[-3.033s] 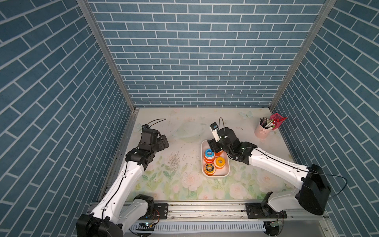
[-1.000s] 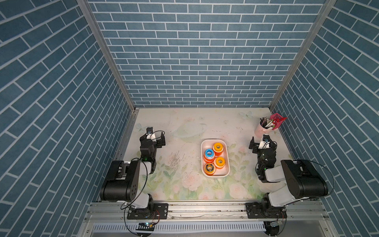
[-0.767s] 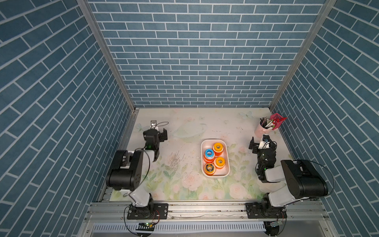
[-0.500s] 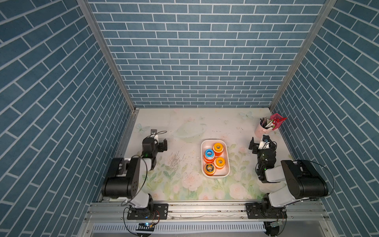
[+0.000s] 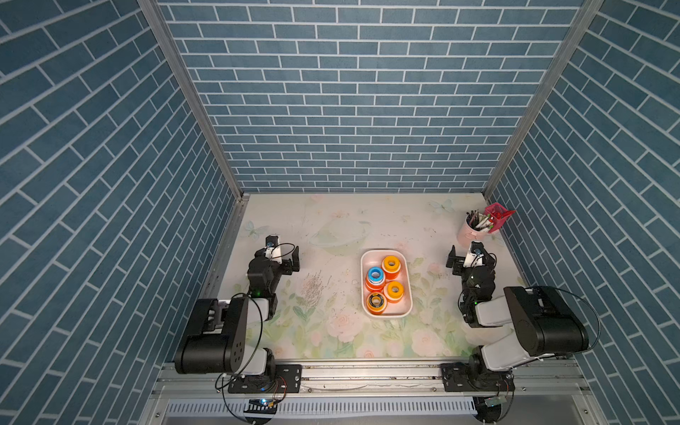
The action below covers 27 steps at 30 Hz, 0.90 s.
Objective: Put the sealing tape into the storage box
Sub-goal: Reset both arms
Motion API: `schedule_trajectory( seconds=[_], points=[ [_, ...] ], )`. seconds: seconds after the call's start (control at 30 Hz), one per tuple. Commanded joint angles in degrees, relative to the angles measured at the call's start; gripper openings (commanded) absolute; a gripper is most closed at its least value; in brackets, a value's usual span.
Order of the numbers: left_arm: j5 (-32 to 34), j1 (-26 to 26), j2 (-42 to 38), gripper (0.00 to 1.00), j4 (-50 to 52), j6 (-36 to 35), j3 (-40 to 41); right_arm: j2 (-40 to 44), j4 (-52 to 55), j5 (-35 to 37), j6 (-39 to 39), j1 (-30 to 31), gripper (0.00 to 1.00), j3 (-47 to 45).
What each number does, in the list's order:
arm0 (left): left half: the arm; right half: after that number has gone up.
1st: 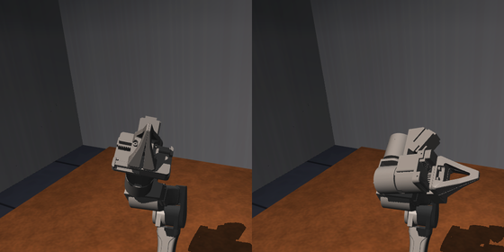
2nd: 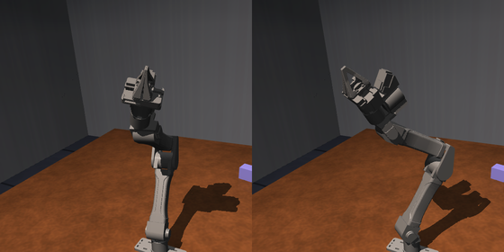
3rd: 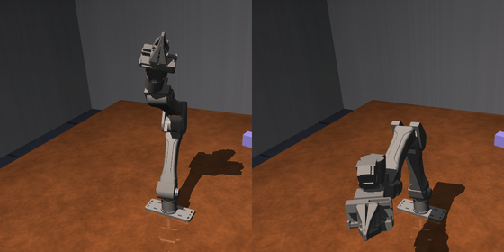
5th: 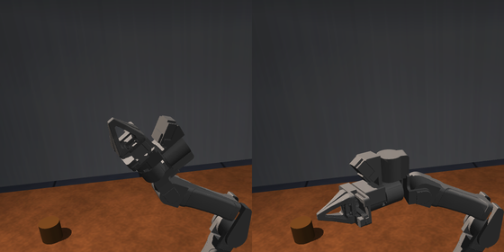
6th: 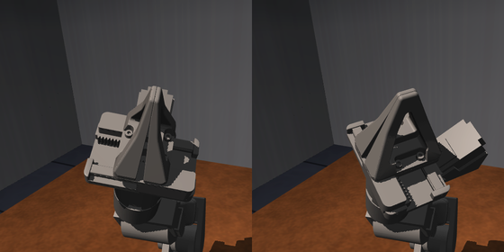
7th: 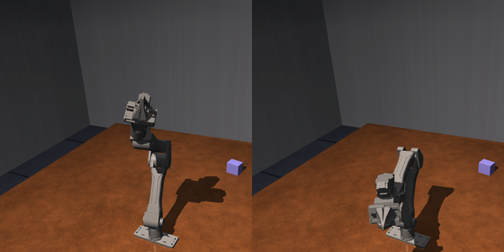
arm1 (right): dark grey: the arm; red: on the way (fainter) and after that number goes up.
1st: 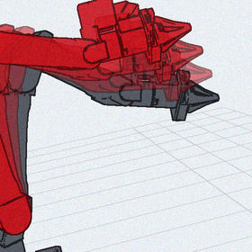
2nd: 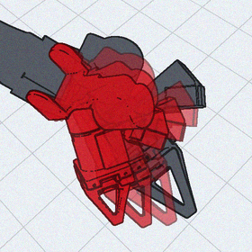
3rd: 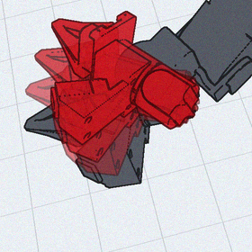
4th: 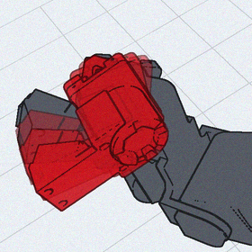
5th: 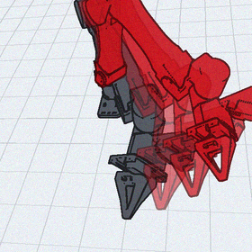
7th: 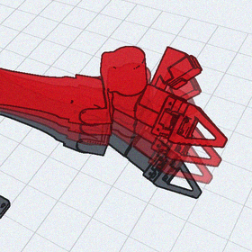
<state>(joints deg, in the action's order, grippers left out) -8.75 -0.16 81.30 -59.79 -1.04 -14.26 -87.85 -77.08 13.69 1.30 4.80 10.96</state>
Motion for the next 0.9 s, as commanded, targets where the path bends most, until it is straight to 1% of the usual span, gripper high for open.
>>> schedule_trajectory(
  seconds=[0.0, 0.07, 0.13, 0.2, 0.27, 0.33, 0.43, 0.5, 0.53, 0.87],
  points=[
    [1.22, 0.1, 1.7, 1.0, -6.68, -0.5, 0.18, 0.07, 0.24, -0.09, -1.13, -0.09, 1.0, 0.01],
    [0.02, -0.04, 3.52, 1.0, -4.44, -1.05, -2.08, 0.05, 0.21, -0.07, -1.12, -0.12, 1.0, 0.01],
    [2.79, 0.2, 3.54, 1.0, -5.75, -0.5, -1.37, 0.12, 0.21, -0.15, -1.14, -0.07, 1.0, 0.0],
    [4.11, 0.56, 3.56, 1.0, -5.69, -0.46, -1.31, 0.05, 0.17, -0.08, -1.12, -0.11, 1.0, -0.03],
    [7.72, 1.41, 3.91, 1.0, -7.94, -0.09, -0.03, 0.06, 0.2, -0.08, -1.13, -0.07, 1.0, -0.05],
    [7.92, 1.75, 5.14, 1.0, -13.58, -0.28, 2.46, 0.1, 0.22, -0.07, -1.14, -0.09, 1.0, -0.04],
    [8.54, 1.7, 5.29, 1.0, -13.3, 0.09, 2.21, 0.07, 0.18, -0.14, -1.13, -0.07, 1.0, -0.03],
    [13.22, 1.66, 5.49, 1.0, -12.29, 1.88, 1.58, 0.05, 0.18, -0.11, -1.16, -0.08, 1.0, 0.0],
    [13.85, 1.98, 5.6, 1.0, -12.17, 1.71, 1.48, 0.05, 0.19, -0.1, -1.15, -0.07, 1.0, -0.05],
    [13.92, 2.01, 5.54, 1.0, -12.2, 1.7, 1.52, 0.05, 0.21, -0.07, -1.13, -0.12, 1.0, -0.05]
  ],
)
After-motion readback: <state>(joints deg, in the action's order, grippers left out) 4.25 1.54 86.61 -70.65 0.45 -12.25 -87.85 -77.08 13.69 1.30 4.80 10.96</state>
